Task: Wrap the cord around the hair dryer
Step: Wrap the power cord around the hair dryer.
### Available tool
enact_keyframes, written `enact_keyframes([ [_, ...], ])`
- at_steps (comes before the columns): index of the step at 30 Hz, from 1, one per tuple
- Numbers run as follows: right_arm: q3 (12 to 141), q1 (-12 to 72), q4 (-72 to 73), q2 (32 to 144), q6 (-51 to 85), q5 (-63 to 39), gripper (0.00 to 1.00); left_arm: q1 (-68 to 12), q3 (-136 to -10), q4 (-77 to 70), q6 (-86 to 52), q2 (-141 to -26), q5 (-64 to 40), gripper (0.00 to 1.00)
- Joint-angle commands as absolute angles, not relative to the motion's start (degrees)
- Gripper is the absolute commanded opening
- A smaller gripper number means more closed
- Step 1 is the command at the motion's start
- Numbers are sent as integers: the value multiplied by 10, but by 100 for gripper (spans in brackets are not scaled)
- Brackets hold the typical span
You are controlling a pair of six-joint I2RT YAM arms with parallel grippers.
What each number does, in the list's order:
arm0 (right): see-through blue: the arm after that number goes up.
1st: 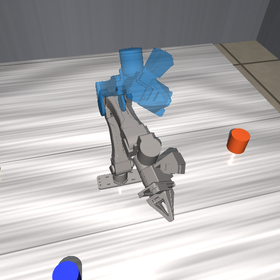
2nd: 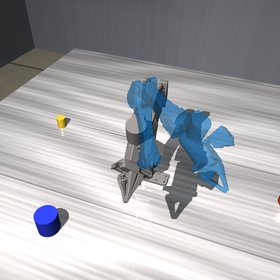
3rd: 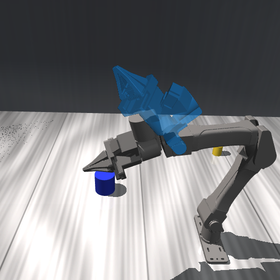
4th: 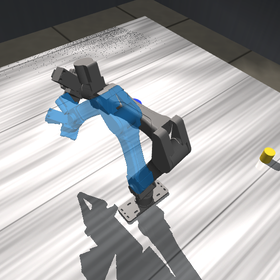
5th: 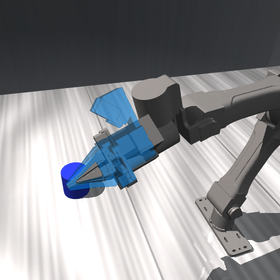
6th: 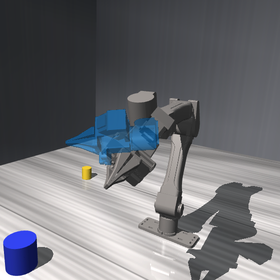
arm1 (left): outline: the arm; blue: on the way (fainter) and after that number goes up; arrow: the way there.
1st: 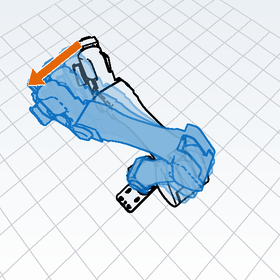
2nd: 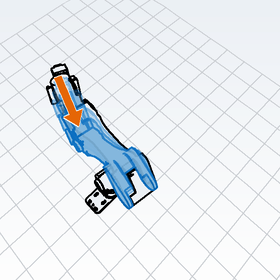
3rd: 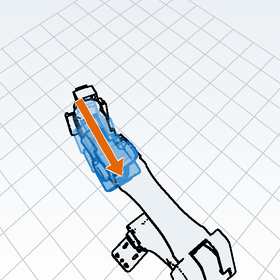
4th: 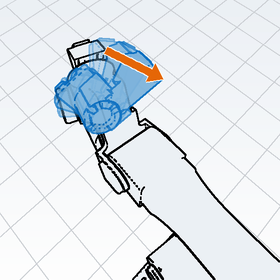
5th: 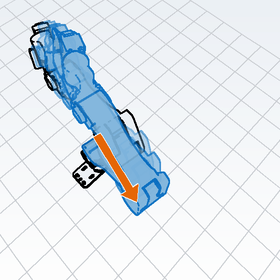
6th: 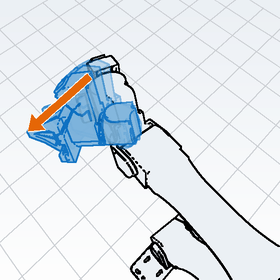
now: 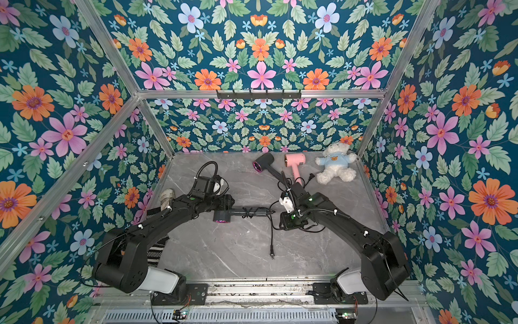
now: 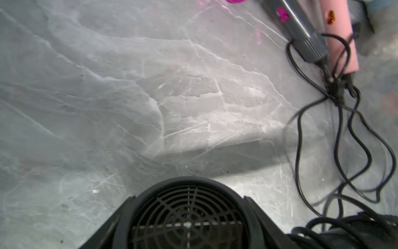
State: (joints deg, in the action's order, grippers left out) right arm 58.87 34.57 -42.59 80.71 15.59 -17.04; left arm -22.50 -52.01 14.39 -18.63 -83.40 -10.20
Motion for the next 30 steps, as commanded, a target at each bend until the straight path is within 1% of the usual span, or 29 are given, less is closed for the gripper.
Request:
enact_keyframes([
  [1,594,385,-437,828,226,-82,42,-225,-523,117,-228,-831,-78,0],
  [4,610,415,-483,865,289,-51,43,-225,-518,116,-248,-821,-55,0],
  [8,622,465,-472,909,317,-31,43,-225,-510,99,-268,-815,-64,0],
  [11,630,476,-458,934,334,-32,44,-225,-509,100,-270,-815,-60,0],
  [12,631,479,-453,937,339,-32,45,-225,-508,100,-271,-816,-59,0],
  [14,625,483,-431,944,344,-35,51,-225,-508,99,-271,-815,-61,0],
  [15,625,483,-427,945,344,-30,53,-225,-507,98,-271,-814,-64,0],
  [18,637,483,-427,983,334,-6,53,-225,-506,98,-270,-812,-69,0],
  [25,657,483,-413,1034,330,8,45,-226,-501,98,-272,-807,-71,0],
  [30,643,485,-408,1035,342,-5,37,-225,-497,92,-277,-806,-73,0],
])
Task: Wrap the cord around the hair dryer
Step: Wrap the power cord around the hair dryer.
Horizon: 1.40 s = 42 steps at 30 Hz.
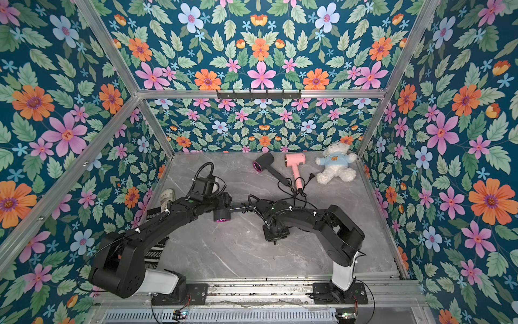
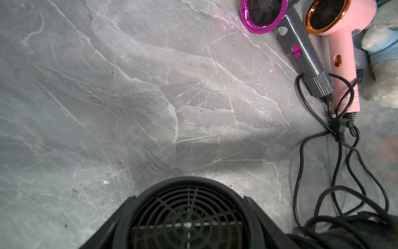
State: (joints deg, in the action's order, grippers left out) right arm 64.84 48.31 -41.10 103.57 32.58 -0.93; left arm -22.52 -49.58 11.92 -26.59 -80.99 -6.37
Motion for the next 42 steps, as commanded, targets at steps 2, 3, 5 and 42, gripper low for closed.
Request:
enact_keyframes([
  [2,634,485,-404,1034,341,-5,31,-225,-498,87,-279,-808,-76,0],
  [3,634,485,-407,1035,340,-3,27,-225,-499,86,-279,-810,-76,0],
  [5,636,486,-417,1026,338,3,17,-225,-500,87,-280,-813,-76,0],
  [42,628,522,-557,809,137,64,0,-131,-494,-25,-329,-887,-204,0],
])
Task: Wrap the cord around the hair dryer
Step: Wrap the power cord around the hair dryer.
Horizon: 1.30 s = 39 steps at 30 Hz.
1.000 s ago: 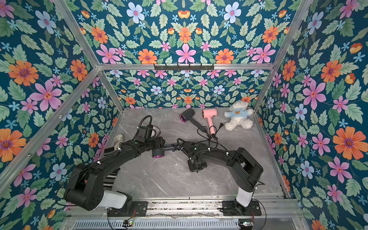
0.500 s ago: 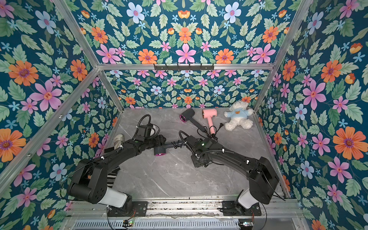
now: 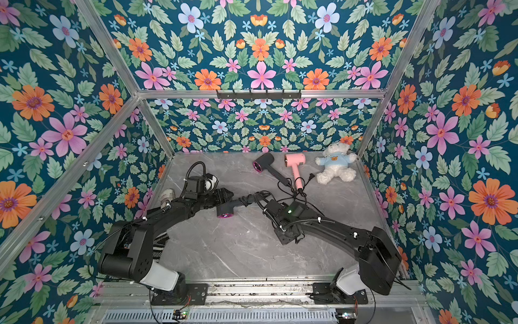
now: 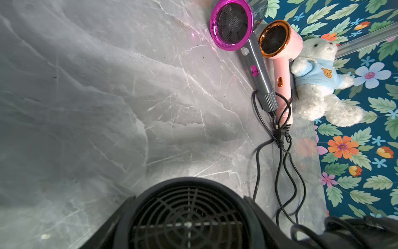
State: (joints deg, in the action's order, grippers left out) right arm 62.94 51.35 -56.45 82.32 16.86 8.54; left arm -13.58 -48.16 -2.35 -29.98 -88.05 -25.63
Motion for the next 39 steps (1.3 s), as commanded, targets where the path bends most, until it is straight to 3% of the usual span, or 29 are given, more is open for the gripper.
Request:
enact_keyframes([
  [1,630,529,-549,802,126,50,0,-132,-498,-23,-334,-893,-185,0],
  [10,702,624,-602,875,56,-72,0,-132,-554,-14,-351,-955,-97,0],
  [16,728,628,-605,853,40,-113,0,-131,-576,6,-335,-980,-47,0],
  [21,806,649,-655,901,2,-135,0,-132,-593,13,-341,-987,26,0],
  [28,988,666,-687,990,-71,-143,0,-183,-634,55,-302,-1006,223,0],
  [34,1084,657,-673,995,-106,-127,0,-190,-612,34,-294,-1017,258,0],
  [39,1092,607,-617,987,-111,-130,0,-205,-602,9,-242,-1014,214,0],
])
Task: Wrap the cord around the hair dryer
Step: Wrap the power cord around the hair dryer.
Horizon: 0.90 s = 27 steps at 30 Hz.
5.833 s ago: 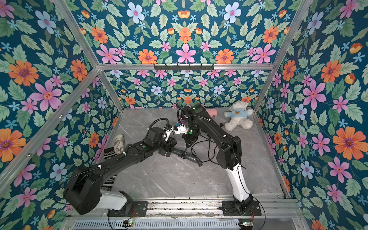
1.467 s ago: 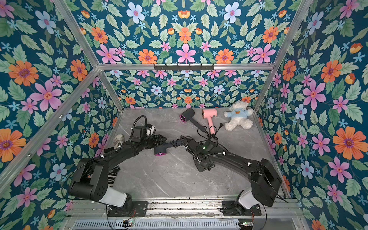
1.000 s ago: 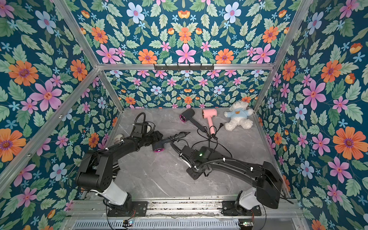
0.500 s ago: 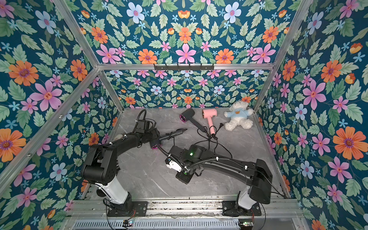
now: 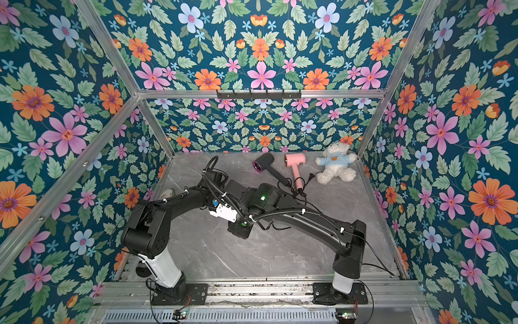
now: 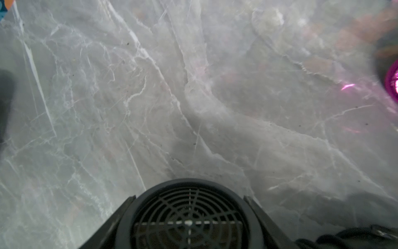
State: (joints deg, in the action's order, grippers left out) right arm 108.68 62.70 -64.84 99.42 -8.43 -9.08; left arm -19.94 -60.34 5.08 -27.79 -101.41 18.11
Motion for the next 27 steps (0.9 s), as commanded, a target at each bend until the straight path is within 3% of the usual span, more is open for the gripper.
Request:
enact_keyframes([
  [1,1092,593,-608,987,-114,-127,0,-209,-601,5,-219,-1012,196,0],
  [10,1160,454,-578,1037,-138,-164,0,-217,-564,15,-45,-970,-76,0],
  [20,1207,307,-562,1138,-127,-197,0,-191,-516,-15,-11,-912,-392,0],
  [27,1136,239,-480,1141,-92,-224,0,-167,-495,-64,-51,-902,-457,0],
])
